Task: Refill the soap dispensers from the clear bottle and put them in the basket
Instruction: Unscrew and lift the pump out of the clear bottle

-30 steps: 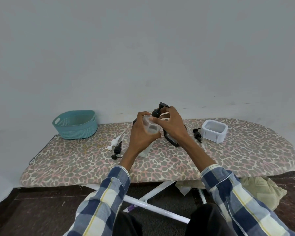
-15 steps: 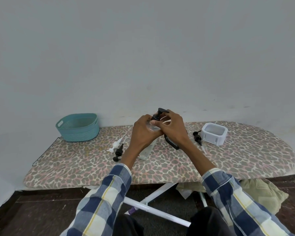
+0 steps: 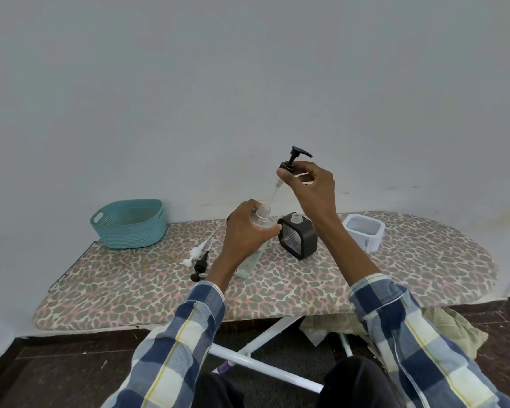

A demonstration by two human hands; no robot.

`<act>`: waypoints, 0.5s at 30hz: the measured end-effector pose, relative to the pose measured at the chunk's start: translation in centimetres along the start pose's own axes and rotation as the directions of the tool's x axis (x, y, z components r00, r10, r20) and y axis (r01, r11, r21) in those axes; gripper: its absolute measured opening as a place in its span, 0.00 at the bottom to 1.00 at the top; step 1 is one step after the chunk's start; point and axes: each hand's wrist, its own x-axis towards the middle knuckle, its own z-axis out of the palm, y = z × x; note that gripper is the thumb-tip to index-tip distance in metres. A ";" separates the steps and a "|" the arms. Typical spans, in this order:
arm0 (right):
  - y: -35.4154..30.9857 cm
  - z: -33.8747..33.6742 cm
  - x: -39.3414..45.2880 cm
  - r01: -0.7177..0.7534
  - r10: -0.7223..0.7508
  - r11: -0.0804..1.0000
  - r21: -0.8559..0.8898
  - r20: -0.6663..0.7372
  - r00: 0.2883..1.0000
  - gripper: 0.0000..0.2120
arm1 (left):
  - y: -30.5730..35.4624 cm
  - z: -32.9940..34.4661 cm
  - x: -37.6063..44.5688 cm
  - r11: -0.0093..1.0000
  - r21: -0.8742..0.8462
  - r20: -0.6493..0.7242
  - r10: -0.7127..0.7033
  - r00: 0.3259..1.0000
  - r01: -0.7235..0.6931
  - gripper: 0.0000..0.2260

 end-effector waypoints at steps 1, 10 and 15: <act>0.1 -0.1 0.0 -0.015 0.015 1.000 0.007 -0.009 1.000 0.13 | 0.0 0.1 0.0 1.000 0.002 -0.001 0.001 1.000 -0.001 0.18; -0.2 -0.3 -0.6 0.002 -0.003 0.999 -0.039 -0.039 0.999 0.13 | 0.0 0.1 0.1 1.000 0.004 -0.014 -0.006 1.000 0.006 0.18; -0.7 -0.4 -0.6 0.006 -0.009 0.998 -0.057 -0.063 0.998 0.13 | -0.4 -0.2 0.0 1.000 -0.027 -0.025 -0.013 1.000 0.012 0.16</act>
